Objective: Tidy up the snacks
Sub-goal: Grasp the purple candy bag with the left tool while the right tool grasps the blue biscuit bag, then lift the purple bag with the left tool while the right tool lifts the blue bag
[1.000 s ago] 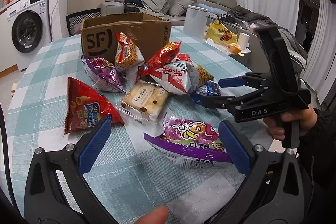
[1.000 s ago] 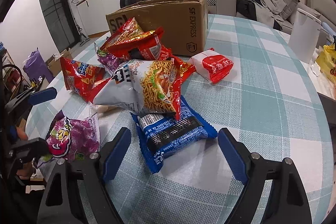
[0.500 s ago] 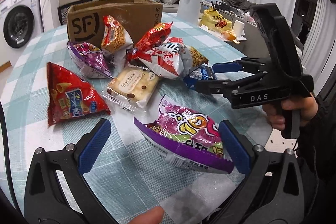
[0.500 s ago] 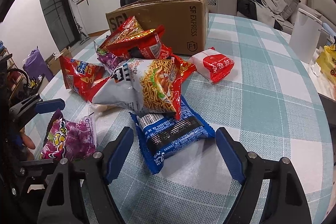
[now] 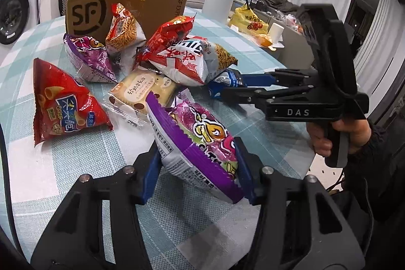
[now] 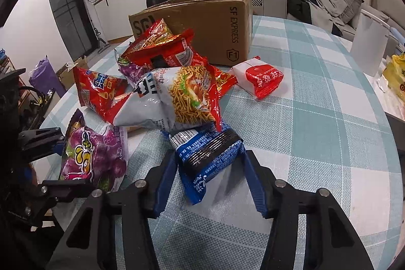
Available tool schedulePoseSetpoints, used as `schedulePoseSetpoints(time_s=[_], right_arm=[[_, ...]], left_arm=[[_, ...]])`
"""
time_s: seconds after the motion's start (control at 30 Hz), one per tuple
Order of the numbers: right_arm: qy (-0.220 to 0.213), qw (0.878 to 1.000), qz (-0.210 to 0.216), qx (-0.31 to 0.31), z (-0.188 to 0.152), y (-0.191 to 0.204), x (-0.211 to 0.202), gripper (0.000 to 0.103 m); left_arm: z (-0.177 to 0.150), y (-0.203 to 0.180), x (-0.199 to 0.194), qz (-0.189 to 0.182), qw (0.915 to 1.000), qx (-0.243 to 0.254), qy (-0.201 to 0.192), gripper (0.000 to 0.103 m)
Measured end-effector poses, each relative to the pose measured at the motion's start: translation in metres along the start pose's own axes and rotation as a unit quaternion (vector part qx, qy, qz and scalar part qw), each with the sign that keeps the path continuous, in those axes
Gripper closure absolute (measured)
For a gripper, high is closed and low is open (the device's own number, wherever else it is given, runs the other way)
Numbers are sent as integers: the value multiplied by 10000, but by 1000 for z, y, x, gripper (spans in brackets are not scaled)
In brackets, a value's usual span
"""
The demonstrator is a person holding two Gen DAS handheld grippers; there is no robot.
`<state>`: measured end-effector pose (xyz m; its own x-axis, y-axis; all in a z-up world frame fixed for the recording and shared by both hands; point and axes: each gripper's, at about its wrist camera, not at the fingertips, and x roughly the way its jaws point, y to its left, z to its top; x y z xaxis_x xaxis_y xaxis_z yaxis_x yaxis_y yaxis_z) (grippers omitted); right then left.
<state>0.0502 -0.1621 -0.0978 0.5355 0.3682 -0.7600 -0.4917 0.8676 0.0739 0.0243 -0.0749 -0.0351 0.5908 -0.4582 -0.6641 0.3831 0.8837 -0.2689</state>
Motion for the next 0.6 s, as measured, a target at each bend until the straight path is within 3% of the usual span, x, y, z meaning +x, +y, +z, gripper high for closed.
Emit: schedulePoseSetpoints(time_s=[0.13,0.43,0.6], right_arm=[[-29,9999,110,46,-2,-1,-3,64],[-82,9999,126,61,-8,-2,-7,82],[-43,9998,48,181,-12,-10,-11,82]], left_arm=[[1,2,0,11,10000,1,-62,54],[5,10,-4,15,9998,-70,-169,54],[6,15,-4,91,9997,-119,-206,54]])
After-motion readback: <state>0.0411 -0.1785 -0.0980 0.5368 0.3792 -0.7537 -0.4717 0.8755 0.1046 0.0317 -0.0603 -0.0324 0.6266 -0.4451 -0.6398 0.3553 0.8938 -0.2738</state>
